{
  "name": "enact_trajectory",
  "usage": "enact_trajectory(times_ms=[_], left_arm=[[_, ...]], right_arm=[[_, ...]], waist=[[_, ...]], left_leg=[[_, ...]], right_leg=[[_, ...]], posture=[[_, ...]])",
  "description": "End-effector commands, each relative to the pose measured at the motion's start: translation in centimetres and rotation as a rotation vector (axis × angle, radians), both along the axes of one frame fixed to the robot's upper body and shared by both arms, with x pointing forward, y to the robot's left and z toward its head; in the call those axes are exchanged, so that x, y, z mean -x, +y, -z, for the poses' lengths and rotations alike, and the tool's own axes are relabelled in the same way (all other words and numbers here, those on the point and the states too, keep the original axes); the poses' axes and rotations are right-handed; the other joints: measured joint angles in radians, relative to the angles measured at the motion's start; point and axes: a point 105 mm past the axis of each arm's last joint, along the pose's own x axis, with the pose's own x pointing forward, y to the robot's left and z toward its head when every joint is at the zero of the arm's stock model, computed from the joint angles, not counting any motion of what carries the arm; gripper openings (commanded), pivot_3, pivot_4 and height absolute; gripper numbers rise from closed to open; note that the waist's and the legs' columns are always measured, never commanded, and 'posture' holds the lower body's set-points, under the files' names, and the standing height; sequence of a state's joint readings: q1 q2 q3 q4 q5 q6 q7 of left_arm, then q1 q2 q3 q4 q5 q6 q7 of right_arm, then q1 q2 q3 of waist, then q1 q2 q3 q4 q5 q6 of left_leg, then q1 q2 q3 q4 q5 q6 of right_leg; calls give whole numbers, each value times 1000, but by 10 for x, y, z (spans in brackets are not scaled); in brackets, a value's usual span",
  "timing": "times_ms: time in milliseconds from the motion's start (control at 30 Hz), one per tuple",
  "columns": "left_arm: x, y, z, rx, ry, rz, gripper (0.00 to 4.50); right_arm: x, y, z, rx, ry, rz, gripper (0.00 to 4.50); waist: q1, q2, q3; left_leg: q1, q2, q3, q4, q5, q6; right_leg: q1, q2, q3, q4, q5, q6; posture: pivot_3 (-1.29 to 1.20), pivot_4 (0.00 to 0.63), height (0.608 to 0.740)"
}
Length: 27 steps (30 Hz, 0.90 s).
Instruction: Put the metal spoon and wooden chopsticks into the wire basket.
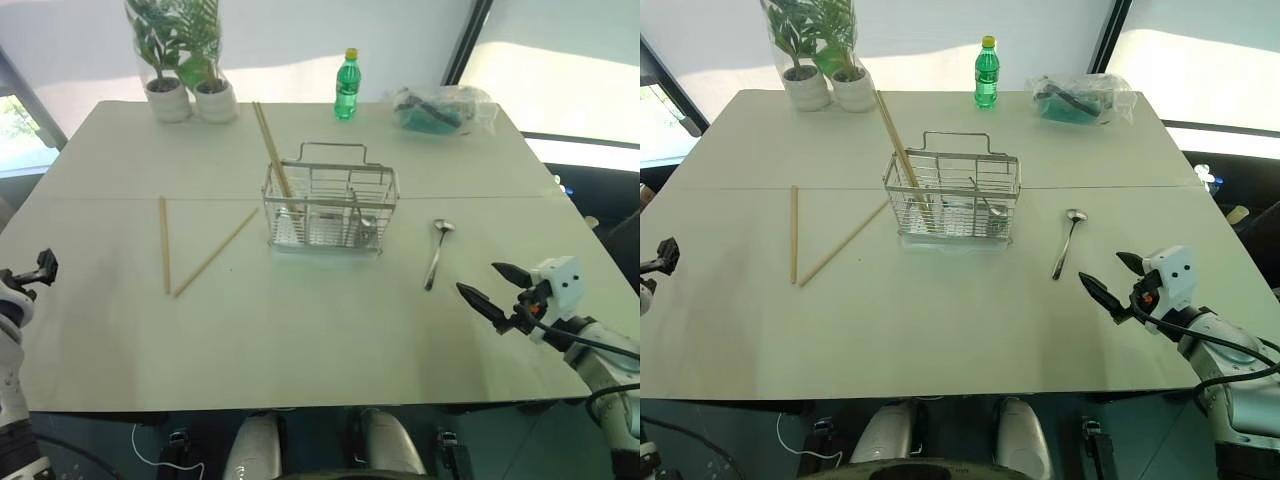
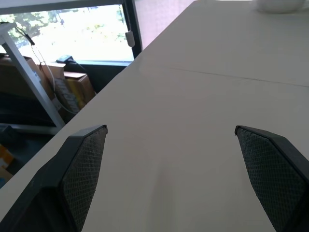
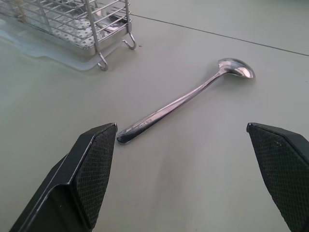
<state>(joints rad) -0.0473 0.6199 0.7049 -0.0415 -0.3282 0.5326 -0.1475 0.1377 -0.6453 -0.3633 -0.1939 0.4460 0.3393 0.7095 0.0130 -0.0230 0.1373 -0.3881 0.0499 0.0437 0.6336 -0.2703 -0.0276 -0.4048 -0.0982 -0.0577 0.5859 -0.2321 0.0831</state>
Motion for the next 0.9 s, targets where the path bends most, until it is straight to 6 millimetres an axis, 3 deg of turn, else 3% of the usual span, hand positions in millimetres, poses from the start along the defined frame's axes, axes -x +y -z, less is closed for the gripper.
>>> enact_trajectory(times_ms=[33, 700, 800, 900], left_arm=[[-1, 0, -13, -75, -7, 12, 4488], [-3, 1, -23, -89, -38, 26, 4488], [-8, -10, -30, -66, -59, 100, 4488], [-14, -36, -49, -26, -120, 272, 4488]], right_arm=[[-1, 4, -11, -1, -44, -10, 4447], [-11, 3, -22, 27, -81, 6, 4447], [-15, 3, -28, 46, -90, 14, 4447], [-21, 4, -37, 116, -101, -13, 4447]], waist=[[0, 0, 0], [0, -1, 0], [0, 0, 0], [0, 0, 0]], left_leg=[[0, 0, 0, 0, 0, 0], [0, 0, 1, 0, 0, 0], [0, 0, 1, 0, 0, 0], [0, 0, 1, 1, 0, 0]], right_leg=[[0, 0, 0, 0, 0, 0], [0, 0, 0, 1, 0, 0], [0, 0, 0, 1, 0, 0], [0, 0, 0, 2, 0, 0]], posture=[[0, 150, 717], [0, 150, 717], [0, 150, 717], [0, 150, 717]])
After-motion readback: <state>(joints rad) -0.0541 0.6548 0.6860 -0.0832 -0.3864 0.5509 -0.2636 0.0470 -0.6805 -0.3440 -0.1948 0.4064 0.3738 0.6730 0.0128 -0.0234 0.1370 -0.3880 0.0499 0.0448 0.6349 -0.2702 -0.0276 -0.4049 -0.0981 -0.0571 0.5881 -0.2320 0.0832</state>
